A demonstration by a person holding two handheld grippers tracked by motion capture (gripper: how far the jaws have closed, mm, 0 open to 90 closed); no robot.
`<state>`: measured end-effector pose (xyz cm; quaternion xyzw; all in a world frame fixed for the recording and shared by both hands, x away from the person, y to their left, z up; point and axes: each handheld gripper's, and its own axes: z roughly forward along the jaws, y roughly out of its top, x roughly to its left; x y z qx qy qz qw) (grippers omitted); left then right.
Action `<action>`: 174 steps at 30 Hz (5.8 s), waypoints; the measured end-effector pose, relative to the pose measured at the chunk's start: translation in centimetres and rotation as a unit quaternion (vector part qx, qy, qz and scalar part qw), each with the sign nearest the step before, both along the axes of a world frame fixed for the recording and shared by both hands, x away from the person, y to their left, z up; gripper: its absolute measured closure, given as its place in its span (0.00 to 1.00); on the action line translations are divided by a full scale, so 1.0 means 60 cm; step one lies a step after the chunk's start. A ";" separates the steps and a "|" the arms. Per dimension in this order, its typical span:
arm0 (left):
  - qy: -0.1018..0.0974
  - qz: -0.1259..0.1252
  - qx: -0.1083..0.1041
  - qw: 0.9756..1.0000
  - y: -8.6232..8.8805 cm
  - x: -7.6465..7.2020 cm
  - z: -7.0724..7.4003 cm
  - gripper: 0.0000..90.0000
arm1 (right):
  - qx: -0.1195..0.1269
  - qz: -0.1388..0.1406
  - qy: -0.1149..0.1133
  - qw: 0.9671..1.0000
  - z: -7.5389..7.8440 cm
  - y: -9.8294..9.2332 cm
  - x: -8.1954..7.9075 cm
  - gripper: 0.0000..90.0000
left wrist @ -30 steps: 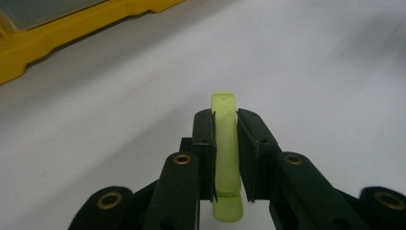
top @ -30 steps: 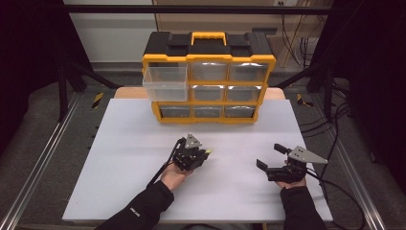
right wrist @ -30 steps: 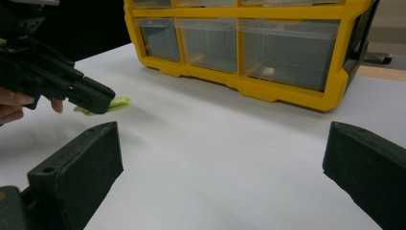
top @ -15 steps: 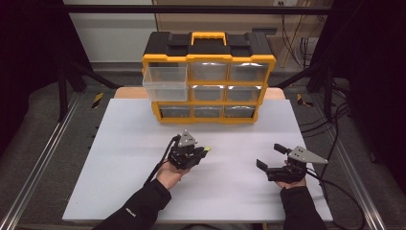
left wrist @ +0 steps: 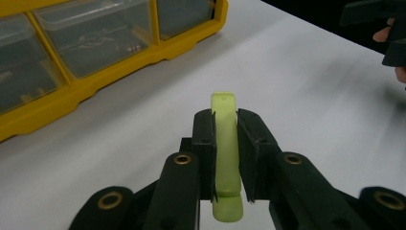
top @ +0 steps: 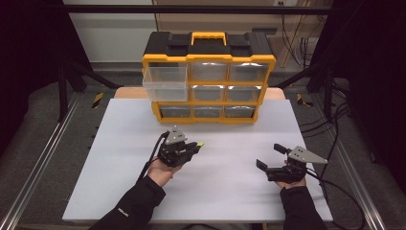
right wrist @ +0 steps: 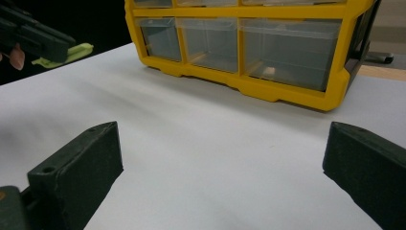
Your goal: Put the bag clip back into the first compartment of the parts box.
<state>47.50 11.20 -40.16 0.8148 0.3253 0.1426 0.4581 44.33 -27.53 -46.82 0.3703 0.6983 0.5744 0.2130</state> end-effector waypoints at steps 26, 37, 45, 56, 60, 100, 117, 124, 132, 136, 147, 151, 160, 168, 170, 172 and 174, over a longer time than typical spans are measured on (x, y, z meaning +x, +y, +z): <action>-0.014 0.018 -0.024 0.999 0.071 -0.002 0.058 0.86 | -0.001 -0.003 0.003 1.000 0.000 -0.001 0.000 0.00; -0.030 0.029 -0.032 0.999 0.093 -0.008 0.081 0.86 | 0.000 -0.003 0.002 1.000 0.000 -0.001 0.001 0.01; -0.040 0.035 -0.033 0.998 0.106 -0.012 0.097 0.86 | -0.001 -0.003 0.002 1.000 0.000 0.000 0.001 0.01; -0.048 0.042 -0.035 0.997 0.118 -0.015 0.116 0.86 | -0.002 -0.003 0.001 1.000 0.000 0.000 0.001 0.01; -0.052 0.041 -0.034 0.997 0.120 -0.015 0.121 0.86 | -0.002 -0.003 0.002 1.000 0.000 0.000 0.001 0.01; -0.090 0.049 -0.053 0.993 0.147 -0.005 0.234 0.86 | -0.001 -0.003 0.001 1.000 0.000 -0.001 0.000 0.00; -0.107 0.055 -0.042 0.992 0.132 0.007 0.282 0.86 | -0.002 -0.002 0.001 1.000 0.000 -0.001 0.000 0.00; -0.108 0.059 -0.051 0.991 0.133 0.018 0.299 0.86 | -0.002 -0.002 0.001 1.000 0.000 0.000 0.000 0.00; -0.109 0.068 -0.044 0.991 0.131 0.034 0.312 0.86 | -0.003 -0.003 0.001 1.000 0.000 -0.001 0.000 0.01; -0.110 0.072 -0.045 0.990 0.129 0.041 0.316 0.86 | -0.003 -0.003 0.002 1.000 0.000 0.000 0.001 0.00; -0.106 0.083 -0.035 0.990 0.120 0.069 0.327 0.86 | -0.002 -0.002 0.001 1.000 0.000 -0.001 0.000 0.00; -0.102 0.088 -0.028 0.990 0.116 0.082 0.329 0.86 | -0.001 -0.003 0.002 1.000 0.001 -0.001 0.000 0.00; -0.100 0.096 -0.026 0.990 0.115 0.106 0.334 0.86 | -0.001 -0.002 0.002 1.000 0.001 -0.001 0.000 0.01; -0.090 0.108 -0.023 0.990 0.122 0.129 0.329 0.86 | 0.000 -0.001 0.002 1.000 0.001 -0.001 0.000 0.00; -0.087 0.112 -0.023 0.990 0.125 0.134 0.327 0.86 | 0.000 -0.002 0.002 1.000 0.001 -0.001 0.000 0.01; -0.084 0.113 -0.022 0.990 0.128 0.140 0.324 0.86 | 0.000 -0.002 0.002 1.000 0.001 -0.001 0.000 0.01; -0.085 0.116 -0.021 0.989 0.130 0.143 0.322 0.86 | 0.000 -0.002 0.002 1.000 0.001 -0.001 0.000 0.00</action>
